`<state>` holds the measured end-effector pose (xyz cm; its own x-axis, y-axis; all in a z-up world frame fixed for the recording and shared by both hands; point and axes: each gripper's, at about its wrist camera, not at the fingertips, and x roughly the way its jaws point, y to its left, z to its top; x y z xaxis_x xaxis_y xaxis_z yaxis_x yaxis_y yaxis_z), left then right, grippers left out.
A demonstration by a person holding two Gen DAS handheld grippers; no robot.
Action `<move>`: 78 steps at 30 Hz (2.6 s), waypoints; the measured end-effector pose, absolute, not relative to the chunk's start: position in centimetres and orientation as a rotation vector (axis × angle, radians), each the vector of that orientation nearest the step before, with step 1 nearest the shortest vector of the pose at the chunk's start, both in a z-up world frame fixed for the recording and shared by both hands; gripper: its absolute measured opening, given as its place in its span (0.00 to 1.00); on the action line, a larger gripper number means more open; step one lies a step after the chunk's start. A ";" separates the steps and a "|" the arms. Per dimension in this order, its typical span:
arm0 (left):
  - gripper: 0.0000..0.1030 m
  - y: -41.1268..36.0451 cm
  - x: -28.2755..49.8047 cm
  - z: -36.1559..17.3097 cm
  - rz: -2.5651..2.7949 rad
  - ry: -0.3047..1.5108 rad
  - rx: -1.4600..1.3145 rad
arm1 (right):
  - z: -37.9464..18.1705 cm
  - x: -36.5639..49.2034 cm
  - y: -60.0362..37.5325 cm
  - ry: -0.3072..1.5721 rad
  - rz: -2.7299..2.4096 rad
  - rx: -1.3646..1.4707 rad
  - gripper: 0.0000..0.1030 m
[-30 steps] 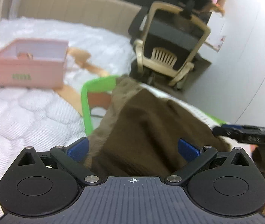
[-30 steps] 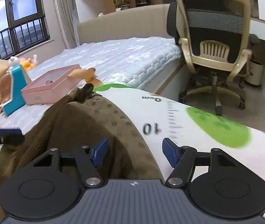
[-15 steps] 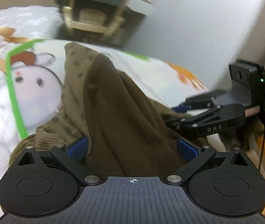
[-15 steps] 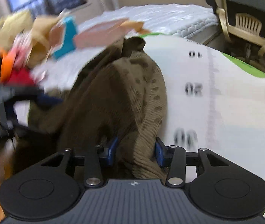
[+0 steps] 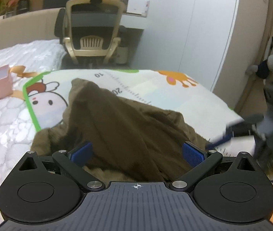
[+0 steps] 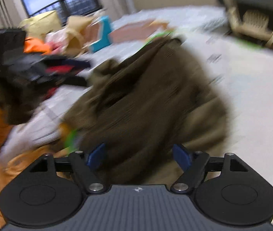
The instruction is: Fold clothes
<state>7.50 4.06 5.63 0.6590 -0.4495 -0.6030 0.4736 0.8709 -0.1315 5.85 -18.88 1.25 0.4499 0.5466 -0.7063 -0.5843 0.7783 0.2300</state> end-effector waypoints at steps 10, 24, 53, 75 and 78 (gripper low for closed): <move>0.99 4.0 8.3 5.3 -0.409 0.698 0.026 | 3.7 4.3 -19.1 0.730 0.708 -0.113 0.12; 1.00 -2.7 10.9 0.7 -0.426 0.735 0.234 | 4.2 18.5 -34.7 0.551 -0.033 -0.135 0.22; 0.17 22.6 23.6 4.3 0.207 0.593 -0.004 | 5.5 17.2 -32.4 0.527 0.080 -0.056 0.73; 1.00 23.1 20.4 2.9 -0.307 0.577 -0.375 | 2.4 38.2 -21.0 0.701 0.339 0.546 0.76; 1.00 20.7 21.9 2.1 -0.388 0.620 -0.383 | 2.5 36.4 -21.5 0.755 0.378 0.467 0.76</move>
